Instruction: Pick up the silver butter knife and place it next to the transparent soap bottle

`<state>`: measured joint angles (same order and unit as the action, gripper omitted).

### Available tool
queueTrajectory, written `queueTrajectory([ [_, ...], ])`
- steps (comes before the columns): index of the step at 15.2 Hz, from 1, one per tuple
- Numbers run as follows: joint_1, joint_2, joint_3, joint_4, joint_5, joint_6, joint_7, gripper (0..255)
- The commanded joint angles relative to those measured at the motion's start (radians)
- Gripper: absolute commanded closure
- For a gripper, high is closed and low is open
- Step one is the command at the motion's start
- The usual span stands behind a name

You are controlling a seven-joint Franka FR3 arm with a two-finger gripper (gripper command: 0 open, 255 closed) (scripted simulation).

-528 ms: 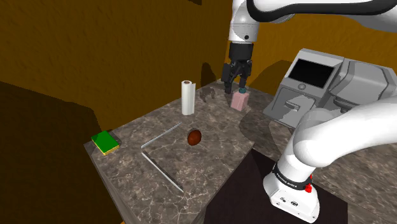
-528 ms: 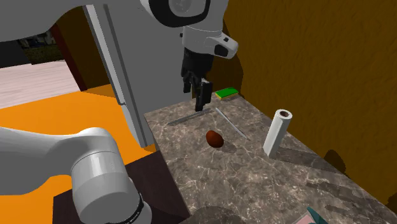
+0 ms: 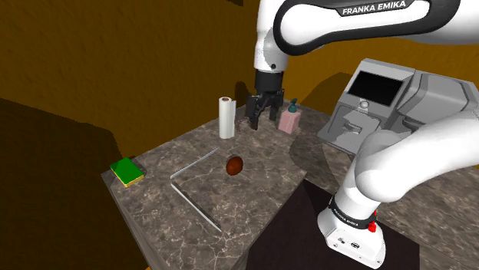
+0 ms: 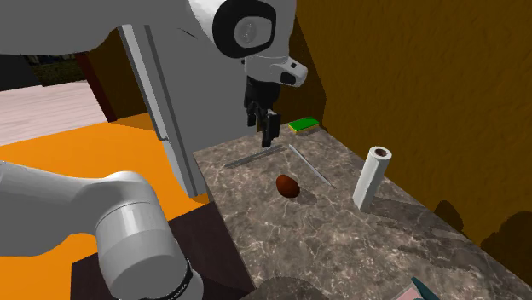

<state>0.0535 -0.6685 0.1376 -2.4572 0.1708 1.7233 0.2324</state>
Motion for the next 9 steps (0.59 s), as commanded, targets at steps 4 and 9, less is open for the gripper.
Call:
queueTrajectory([
  [4,0.029,0.100,0.092,-0.048,0.032,0.184,0.064,0],
  [9,0.044,0.248,0.184,-0.039,0.032,0.353,0.139,0],
])
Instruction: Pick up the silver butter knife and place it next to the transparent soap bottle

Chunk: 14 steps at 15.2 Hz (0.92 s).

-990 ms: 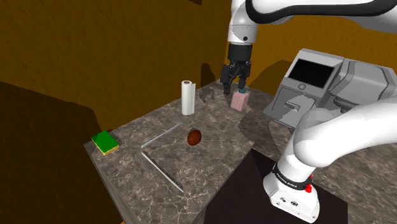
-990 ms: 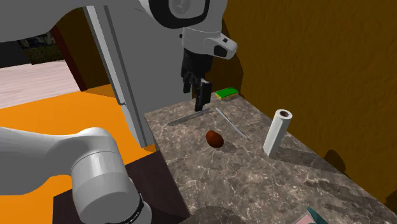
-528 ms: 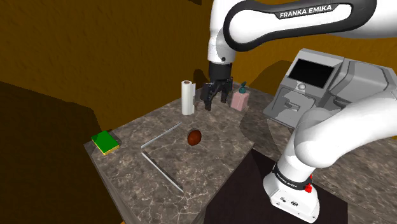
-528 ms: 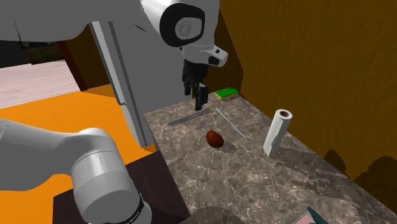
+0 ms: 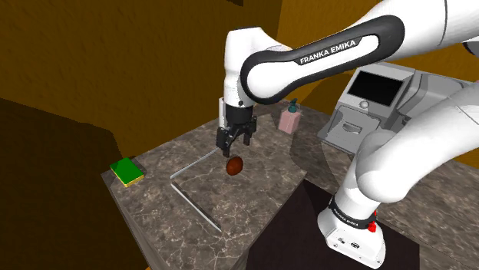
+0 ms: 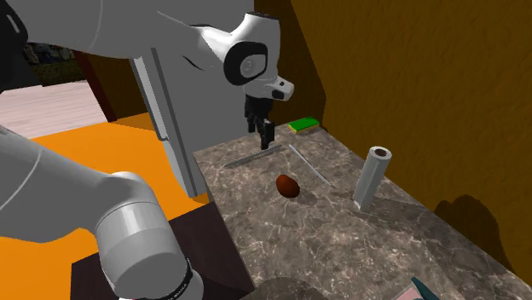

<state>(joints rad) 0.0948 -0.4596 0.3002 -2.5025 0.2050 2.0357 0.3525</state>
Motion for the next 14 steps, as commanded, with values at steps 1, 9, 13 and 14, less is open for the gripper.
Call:
queueTrajectory([
  [1,0.003,0.072,0.040,0.013,-0.007,0.073,0.037,0],
  [9,-0.003,0.378,0.171,0.114,-0.152,0.303,0.230,0],
  [13,0.014,0.550,0.197,0.200,-0.302,0.378,0.369,0],
  [14,0.025,0.594,0.196,0.226,-0.344,0.391,0.405,0],
])
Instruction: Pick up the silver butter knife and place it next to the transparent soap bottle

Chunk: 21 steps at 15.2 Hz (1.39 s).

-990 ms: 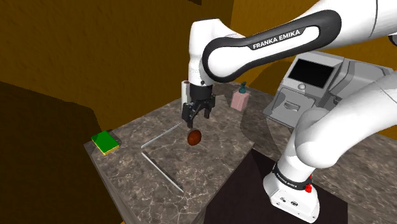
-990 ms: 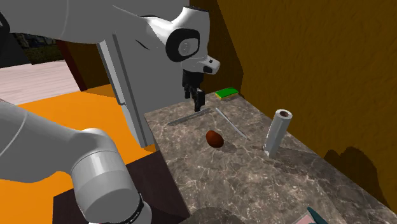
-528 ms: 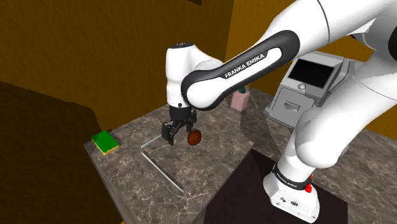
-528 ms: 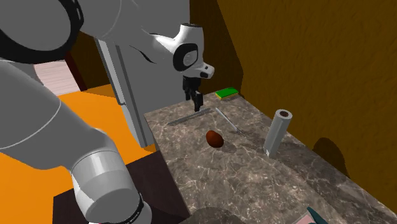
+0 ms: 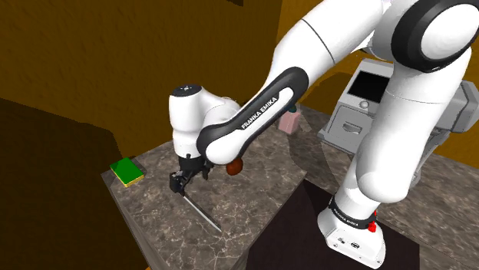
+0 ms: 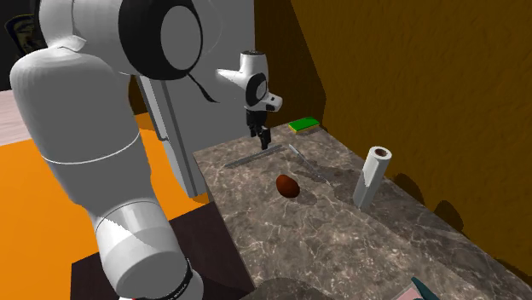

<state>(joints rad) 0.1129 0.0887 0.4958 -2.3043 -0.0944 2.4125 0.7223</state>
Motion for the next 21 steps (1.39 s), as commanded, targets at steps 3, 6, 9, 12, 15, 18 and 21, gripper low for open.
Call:
queueTrajectory([
  [3,0.031,0.113,-0.013,0.062,-0.107,0.039,0.087,0],
  [6,0.039,0.148,-0.026,0.059,-0.137,0.072,0.108,0],
  [9,0.050,0.191,-0.043,0.058,-0.174,0.110,0.134,0],
  [12,0.051,0.191,-0.043,0.058,-0.174,0.110,0.134,0],
  [15,0.051,0.191,-0.043,0.058,-0.174,0.110,0.134,0],
  [18,0.051,0.191,-0.043,0.058,-0.174,0.110,0.134,255],
  [21,0.051,0.191,-0.043,0.058,-0.174,0.110,0.134,255],
])
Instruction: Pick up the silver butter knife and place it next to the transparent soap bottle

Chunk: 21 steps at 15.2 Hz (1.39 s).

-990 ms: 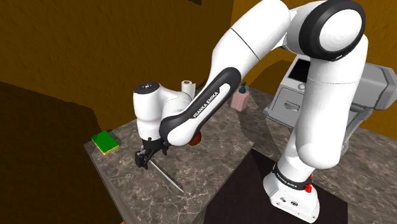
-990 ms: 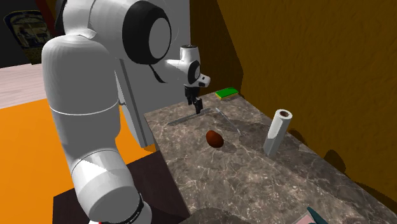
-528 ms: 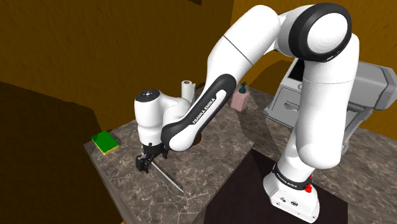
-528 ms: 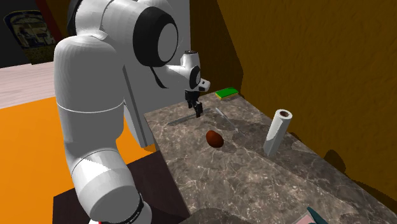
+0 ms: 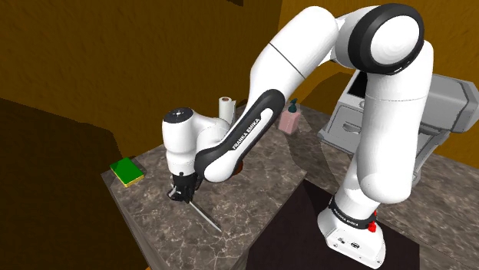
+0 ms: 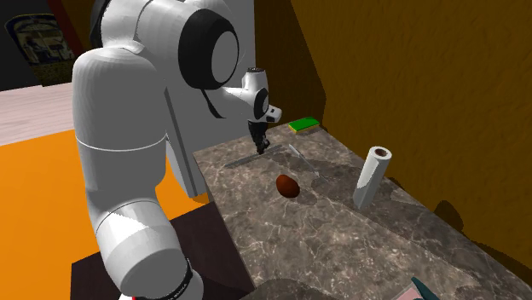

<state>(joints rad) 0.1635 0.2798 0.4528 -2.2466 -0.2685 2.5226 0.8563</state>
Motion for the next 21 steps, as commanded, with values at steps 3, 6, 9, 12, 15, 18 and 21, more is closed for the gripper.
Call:
queueTrajectory([
  [3,0.000,0.000,0.000,0.000,0.000,0.000,0.000,255],
  [6,0.000,0.000,0.000,0.000,0.000,0.000,0.000,255],
  [9,-0.010,-0.034,0.015,0.003,0.031,-0.033,-0.022,255],
  [12,-0.019,-0.068,0.027,0.008,0.060,-0.066,-0.044,255],
  [15,-0.026,-0.100,0.036,0.015,0.088,-0.101,-0.064,255],
  [18,-0.032,-0.131,0.044,0.025,0.115,-0.136,-0.083,255],
  [21,-0.036,-0.160,0.049,0.036,0.139,-0.172,-0.101,255],
])
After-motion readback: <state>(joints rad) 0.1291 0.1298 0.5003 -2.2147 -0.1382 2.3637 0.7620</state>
